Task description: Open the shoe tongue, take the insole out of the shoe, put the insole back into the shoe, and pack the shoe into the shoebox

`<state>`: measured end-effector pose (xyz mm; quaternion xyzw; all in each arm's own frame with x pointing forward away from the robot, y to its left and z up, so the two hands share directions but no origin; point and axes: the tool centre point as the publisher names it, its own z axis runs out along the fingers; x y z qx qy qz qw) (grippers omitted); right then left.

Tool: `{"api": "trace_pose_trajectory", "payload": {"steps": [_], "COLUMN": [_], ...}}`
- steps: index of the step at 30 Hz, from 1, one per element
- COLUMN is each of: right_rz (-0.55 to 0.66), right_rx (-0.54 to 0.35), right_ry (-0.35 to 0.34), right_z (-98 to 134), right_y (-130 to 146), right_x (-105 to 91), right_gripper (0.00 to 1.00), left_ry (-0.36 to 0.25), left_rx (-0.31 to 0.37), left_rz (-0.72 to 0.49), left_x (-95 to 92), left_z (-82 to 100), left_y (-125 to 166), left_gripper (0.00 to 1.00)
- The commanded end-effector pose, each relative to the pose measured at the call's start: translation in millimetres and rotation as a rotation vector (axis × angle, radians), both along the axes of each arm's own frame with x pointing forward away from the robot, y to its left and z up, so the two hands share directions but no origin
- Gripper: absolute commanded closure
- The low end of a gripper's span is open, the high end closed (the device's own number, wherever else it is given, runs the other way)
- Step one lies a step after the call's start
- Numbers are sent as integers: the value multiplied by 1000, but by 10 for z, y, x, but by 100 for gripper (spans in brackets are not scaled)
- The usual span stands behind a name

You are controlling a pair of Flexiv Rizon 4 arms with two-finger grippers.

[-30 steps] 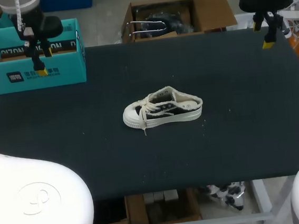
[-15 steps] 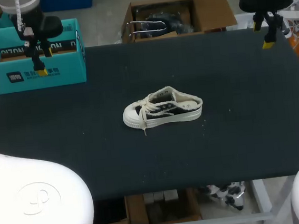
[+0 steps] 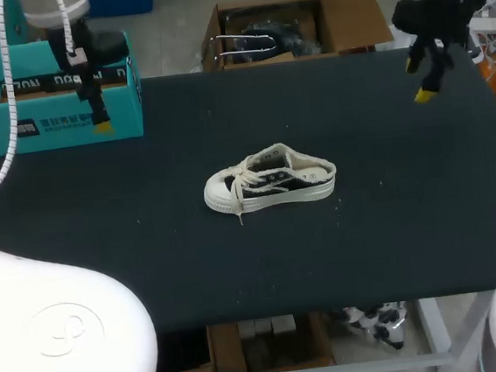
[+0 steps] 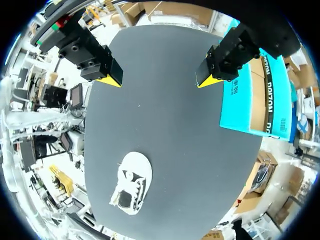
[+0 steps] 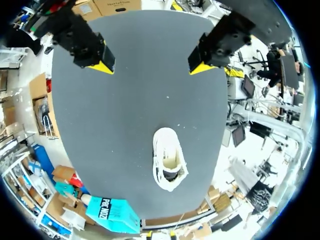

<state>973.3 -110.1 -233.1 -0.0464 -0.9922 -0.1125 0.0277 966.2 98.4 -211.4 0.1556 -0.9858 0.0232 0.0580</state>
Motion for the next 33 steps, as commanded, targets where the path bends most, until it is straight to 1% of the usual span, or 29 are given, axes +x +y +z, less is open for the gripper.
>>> {"api": "trace_pose_trajectory", "payload": {"steps": [1,2,3,4,5,6,8,9,10,11,26,27,28,29,30,31,32,33], "right_rz": [-36,-44,-50,-54,-52,-51,-45,-38,-36,-35,-35,-35,-35,-35,-28,-27,-33,-28], "right_rx": [106,110,133,149,169,184,205,204,198,224,224,224,224,224,243,264,272,298], "right_ry": [-78,-82,-85,-85,-96,-98,-97,-91,-91,-97,-97,-97,-97,-97,-100,-92,-85,-84], "right_z": [-235,-275,-309,-343,-373,-398,-453,-478,-495,-503,-503,-503,-503,-503,-551,-610,-667,-722], "right_y": [138,195,248,285,319,354,435,485,534,574,574,574,574,574,609,647,695,733], "right_x": [-240,-266,-287,-299,-308,-312,-305,-297,-289,-281,-281,-281,-281,-281,-291,-298,-307,-317], "right_gripper": [0,0,0,0,0,0,0,0,0,0,0,0,0,0,0,0,0,0], "left_ry": [71,80,88,112,127,116,138,118,116,134,134,124,130,122,112,126,134,151], "left_rx": [-28,-6,10,-20,-34,-4,-14,49,88,109,109,90,98,104,126,142,146,134], "left_rz": [178,211,253,255,275,326,337,393,405,380,380,409,465,524,569,655,689,703], "left_x": [-134,-156,-164,-174,-190,-205,-236,-232,-233,-244,-244,-262,-277,-284,-301,-294,-291,-313], "left_z": [-32,-51,-79,-100,-120,-151,-198,-229,-263,-282,-282,-246,-241,-246,-263,-274,-284,-292], "left_y": [-138,-164,-182,-195,-202,-212,-243,-257,-282,-309,-309,-391,-491,-588,-688,-769,-847,-921], "left_gripper": [0,0,0,0,0,0,0,0,0,0,0,0,0,0,0,0,0,0]}}
